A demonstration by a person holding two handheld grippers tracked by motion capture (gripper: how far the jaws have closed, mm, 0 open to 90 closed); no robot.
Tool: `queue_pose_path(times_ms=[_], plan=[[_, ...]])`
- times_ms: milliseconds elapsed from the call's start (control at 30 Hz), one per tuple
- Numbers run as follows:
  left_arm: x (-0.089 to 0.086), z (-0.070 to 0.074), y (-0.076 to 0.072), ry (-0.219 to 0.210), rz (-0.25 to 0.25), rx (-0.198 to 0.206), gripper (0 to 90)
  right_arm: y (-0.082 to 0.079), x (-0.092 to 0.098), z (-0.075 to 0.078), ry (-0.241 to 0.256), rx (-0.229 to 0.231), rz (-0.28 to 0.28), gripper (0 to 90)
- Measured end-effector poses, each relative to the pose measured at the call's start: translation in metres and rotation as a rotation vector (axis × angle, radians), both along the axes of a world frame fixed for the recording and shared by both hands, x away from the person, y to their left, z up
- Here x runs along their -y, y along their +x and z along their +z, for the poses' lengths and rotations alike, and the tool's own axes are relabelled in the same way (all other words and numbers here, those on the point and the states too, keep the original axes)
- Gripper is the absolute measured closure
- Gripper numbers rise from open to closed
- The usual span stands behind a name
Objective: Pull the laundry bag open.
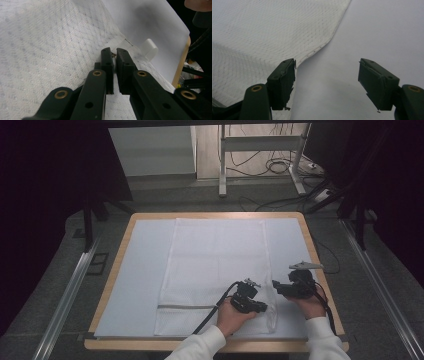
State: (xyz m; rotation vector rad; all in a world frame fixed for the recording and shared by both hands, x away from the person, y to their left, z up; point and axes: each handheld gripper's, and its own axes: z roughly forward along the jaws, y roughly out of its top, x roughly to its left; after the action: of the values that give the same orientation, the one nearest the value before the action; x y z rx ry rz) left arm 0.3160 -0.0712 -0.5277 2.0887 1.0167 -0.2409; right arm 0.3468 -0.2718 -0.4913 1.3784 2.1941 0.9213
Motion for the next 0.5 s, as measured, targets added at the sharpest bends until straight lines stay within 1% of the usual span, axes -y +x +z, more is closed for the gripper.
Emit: queue_pose_path(times_ms=[233, 333, 433, 500], plan=[[-0.005, 0.001, -0.001, -0.016, -0.003, 0.017, 86.0, 0.000, 0.003, 0.001, 0.011, -0.006, -0.011, 28.3], [-0.009, 0.003, -0.002, -0.038, -0.007, 0.028, 86.1, 0.000, 0.004, 0.001, 0.016, -0.006, -0.015, 28.3], [-0.013, 0.006, -0.002, -0.066, 0.001, 0.031, 86.1, 0.000, 0.006, 0.002, 0.020, -0.003, -0.021, 28.3], [-0.016, 0.009, -0.003, -0.073, 0.003, 0.035, 86.1, 0.000, 0.007, 0.003, 0.022, 0.000, -0.022, 28.3]])
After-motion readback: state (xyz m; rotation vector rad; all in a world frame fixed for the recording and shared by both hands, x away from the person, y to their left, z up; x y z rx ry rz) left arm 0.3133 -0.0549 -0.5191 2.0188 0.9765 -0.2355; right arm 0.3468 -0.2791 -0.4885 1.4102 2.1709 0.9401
